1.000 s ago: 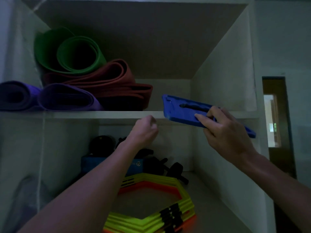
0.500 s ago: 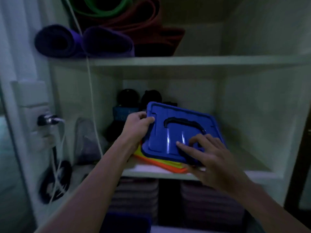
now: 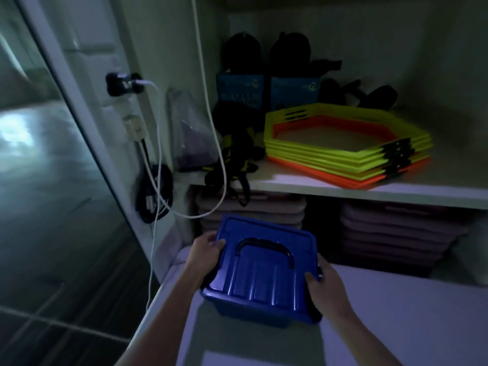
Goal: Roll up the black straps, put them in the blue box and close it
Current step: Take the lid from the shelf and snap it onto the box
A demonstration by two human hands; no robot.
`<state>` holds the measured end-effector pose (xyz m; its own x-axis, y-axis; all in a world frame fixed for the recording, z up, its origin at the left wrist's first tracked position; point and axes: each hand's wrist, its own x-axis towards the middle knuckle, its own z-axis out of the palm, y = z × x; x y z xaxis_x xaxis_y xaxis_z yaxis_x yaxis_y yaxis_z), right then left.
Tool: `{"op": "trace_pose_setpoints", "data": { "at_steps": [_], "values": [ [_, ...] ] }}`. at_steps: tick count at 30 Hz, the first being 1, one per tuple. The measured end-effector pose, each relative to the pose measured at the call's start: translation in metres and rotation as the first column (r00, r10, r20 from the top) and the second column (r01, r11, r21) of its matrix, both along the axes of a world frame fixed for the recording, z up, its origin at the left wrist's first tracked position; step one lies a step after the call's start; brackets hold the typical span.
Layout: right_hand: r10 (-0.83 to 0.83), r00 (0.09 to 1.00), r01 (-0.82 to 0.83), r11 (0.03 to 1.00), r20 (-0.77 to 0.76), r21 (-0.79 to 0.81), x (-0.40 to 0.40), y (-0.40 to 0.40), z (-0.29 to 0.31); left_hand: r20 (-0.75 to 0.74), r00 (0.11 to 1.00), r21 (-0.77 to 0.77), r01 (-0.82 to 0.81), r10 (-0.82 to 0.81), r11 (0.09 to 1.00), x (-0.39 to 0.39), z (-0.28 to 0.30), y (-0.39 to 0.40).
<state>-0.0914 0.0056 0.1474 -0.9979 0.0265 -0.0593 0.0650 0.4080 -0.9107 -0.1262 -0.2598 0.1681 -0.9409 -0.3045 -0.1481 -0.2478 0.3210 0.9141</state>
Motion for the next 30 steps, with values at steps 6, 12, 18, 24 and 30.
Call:
{"op": "trace_pose_setpoints", "data": {
  "at_steps": [6,12,18,24,30],
  "values": [
    [0.018,0.995,-0.035,0.985,0.098,0.171,-0.018,-0.003,-0.046,0.037,0.992,-0.197,-0.109,0.119,0.974,-0.006,-0.051,-0.005],
    [0.029,0.992,-0.065,0.953,0.121,0.297,-0.044,0.003,-0.082,0.034,0.989,-0.272,-0.131,0.146,0.953,-0.026,-0.077,-0.002],
    [0.043,0.995,-0.071,0.940,0.092,0.333,-0.057,0.001,-0.099,0.049,0.990,-0.385,-0.102,0.131,0.917,-0.042,-0.100,-0.004],
    [0.020,0.999,-0.032,0.957,0.045,0.288,-0.055,-0.003,-0.105,0.061,0.980,-0.472,-0.138,0.188,0.871,-0.049,-0.123,-0.009],
    [0.026,0.989,-0.061,0.968,0.144,0.244,-0.057,-0.005,-0.110,0.179,0.959,-0.425,-0.126,0.220,0.896,-0.048,-0.131,-0.012]
  ]
}}
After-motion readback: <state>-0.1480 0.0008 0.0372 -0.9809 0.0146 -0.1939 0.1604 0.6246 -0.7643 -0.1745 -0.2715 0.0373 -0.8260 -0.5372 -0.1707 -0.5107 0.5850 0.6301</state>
